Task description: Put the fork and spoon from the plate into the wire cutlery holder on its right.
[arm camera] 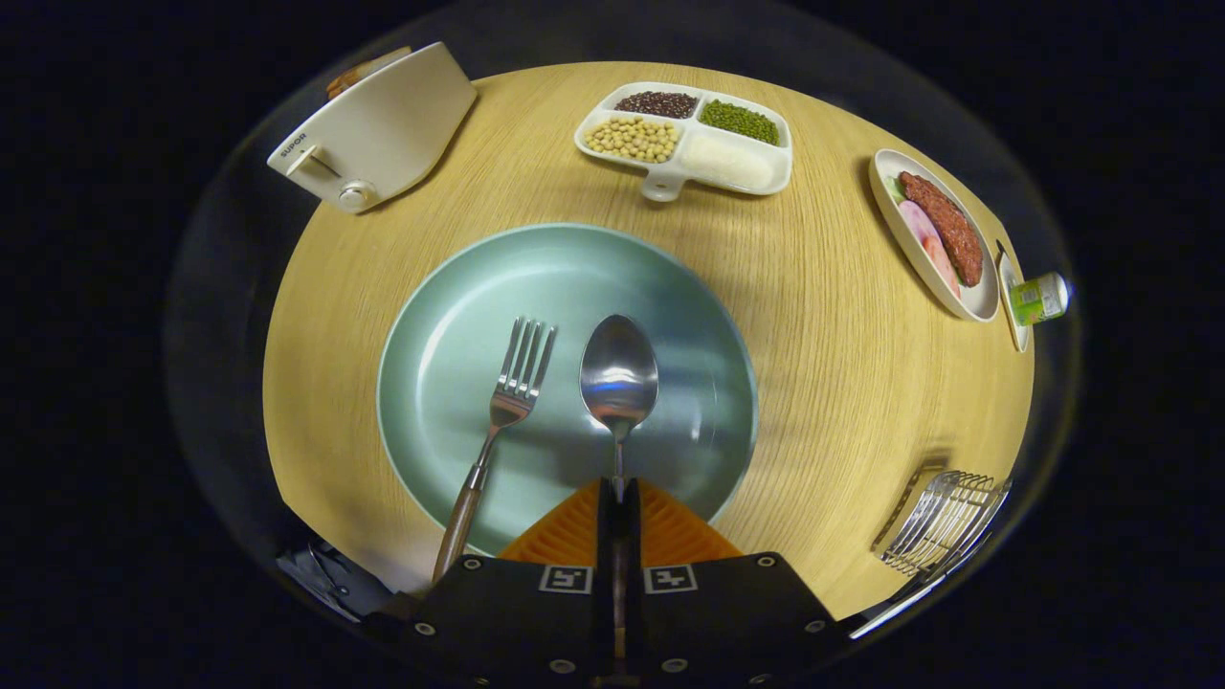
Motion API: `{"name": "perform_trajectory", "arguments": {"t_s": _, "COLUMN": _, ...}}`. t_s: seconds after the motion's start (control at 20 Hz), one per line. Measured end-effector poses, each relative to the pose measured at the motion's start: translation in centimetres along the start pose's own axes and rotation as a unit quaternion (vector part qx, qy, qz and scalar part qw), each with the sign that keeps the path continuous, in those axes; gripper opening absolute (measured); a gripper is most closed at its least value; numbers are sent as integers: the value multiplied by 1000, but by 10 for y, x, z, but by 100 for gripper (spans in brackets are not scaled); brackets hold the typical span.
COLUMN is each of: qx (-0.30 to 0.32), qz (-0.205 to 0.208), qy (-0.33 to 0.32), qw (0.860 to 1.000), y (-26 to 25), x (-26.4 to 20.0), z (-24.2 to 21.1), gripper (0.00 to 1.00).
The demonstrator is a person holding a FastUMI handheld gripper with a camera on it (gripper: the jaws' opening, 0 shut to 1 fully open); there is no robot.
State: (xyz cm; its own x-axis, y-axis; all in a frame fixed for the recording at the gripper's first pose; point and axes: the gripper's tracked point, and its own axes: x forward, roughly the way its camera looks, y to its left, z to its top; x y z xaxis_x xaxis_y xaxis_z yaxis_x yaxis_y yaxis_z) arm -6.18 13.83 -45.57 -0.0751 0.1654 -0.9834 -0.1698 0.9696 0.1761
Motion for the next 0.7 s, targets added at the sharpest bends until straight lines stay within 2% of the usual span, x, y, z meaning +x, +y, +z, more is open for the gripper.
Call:
{"name": "perform_trajectory", "arguments": {"t_s": 0.25, "qx": 15, "qz": 3, "qy": -16, "qw": 1000, "y": -4, "x": -3, "z": 3, "gripper": 4}}
{"name": "perform_trajectory", "arguments": {"t_s": 0.4, "qx": 39, "qz": 27, "qy": -41, "qw": 998, "y": -4, "x": -16, "z": 4, "gripper": 4}}
{"name": "perform_trajectory", "arguments": {"t_s": 0.7, "qx": 76, "qz": 52, "qy": -110, "qw": 990, "y": -23, "x": -74, "z": 6, "gripper": 4}}
